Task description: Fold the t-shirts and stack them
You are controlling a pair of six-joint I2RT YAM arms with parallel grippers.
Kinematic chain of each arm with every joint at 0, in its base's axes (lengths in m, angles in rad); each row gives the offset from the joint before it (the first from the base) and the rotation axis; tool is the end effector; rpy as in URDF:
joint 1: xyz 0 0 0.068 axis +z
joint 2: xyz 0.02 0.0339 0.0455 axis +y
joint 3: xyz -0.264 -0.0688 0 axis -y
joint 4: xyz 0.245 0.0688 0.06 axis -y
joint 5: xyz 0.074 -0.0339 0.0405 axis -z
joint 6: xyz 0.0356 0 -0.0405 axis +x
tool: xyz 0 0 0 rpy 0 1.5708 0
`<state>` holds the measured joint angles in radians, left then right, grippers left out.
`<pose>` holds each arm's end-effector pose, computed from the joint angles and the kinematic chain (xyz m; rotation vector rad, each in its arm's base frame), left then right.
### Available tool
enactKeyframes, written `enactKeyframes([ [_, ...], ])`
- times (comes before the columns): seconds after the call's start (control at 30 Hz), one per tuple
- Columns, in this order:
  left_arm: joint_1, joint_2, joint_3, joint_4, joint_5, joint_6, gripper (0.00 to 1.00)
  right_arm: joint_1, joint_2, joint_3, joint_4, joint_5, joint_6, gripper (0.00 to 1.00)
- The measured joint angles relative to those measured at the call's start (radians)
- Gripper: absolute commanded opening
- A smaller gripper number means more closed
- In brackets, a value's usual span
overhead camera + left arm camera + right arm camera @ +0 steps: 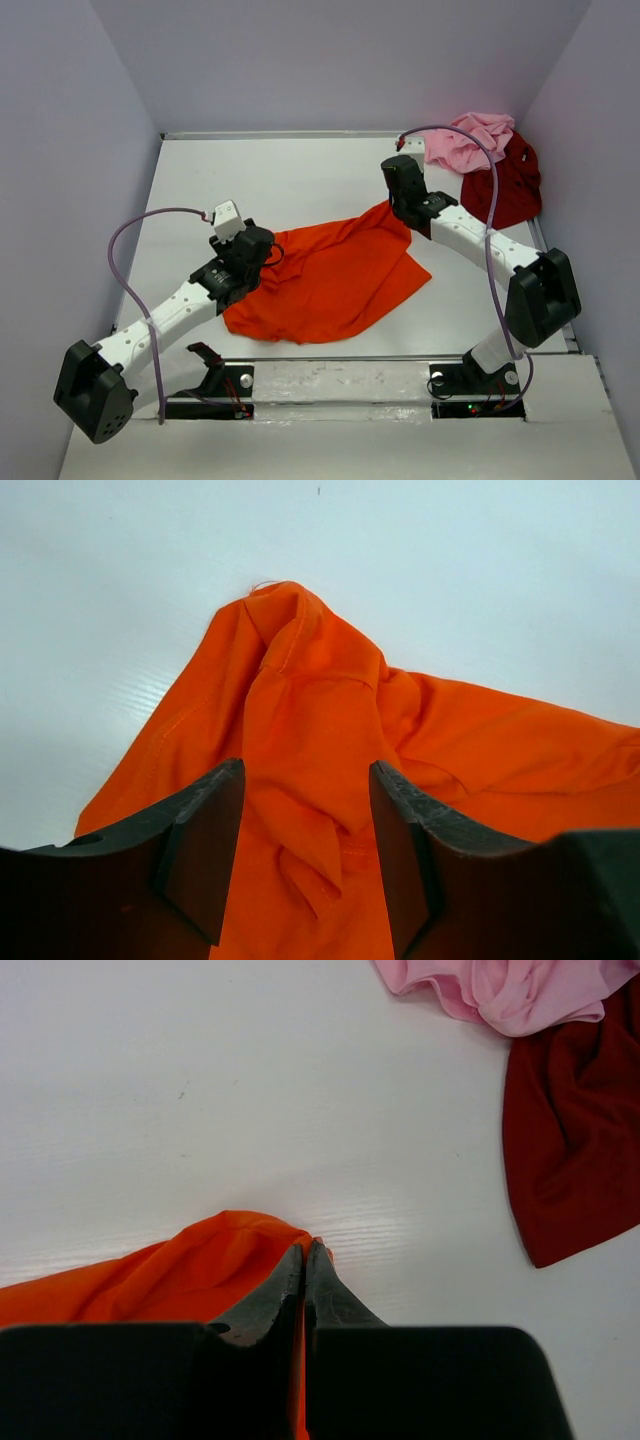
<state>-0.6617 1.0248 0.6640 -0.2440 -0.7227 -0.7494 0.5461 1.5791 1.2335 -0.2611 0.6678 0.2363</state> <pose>0.1850 -0.1142 0.2515 -0.4775 1.9554 -0.1034 0.3163 0.1665 0.2928 0.0504 2.0430 -0.2437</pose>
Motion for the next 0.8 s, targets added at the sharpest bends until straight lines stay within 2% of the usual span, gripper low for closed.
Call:
enactKeyframes([
  [0.2, 0.0, -0.032, 0.0, 0.021, 0.013, 0.012, 0.6, 0.0, 0.0, 0.0, 0.0, -0.003, 0.0, 0.0],
  [0.37, -0.012, 0.035, 0.004, 0.049, 0.11, 0.016, 0.55, 0.0, 0.0, 0.0, 0.0, -0.003, 0.0, 0.0],
  [0.53, -0.074, 0.04, -0.003, 0.066, 0.222, -0.024, 0.55, 0.0, 0.005, 0.0, 0.0, -0.003, 0.0, 0.0],
  [0.8, -0.192, -0.041, -0.076, -0.003, 0.248, -0.118, 0.53, 0.0, 0.033, 0.002, 0.0, -0.006, 0.0, 0.0],
])
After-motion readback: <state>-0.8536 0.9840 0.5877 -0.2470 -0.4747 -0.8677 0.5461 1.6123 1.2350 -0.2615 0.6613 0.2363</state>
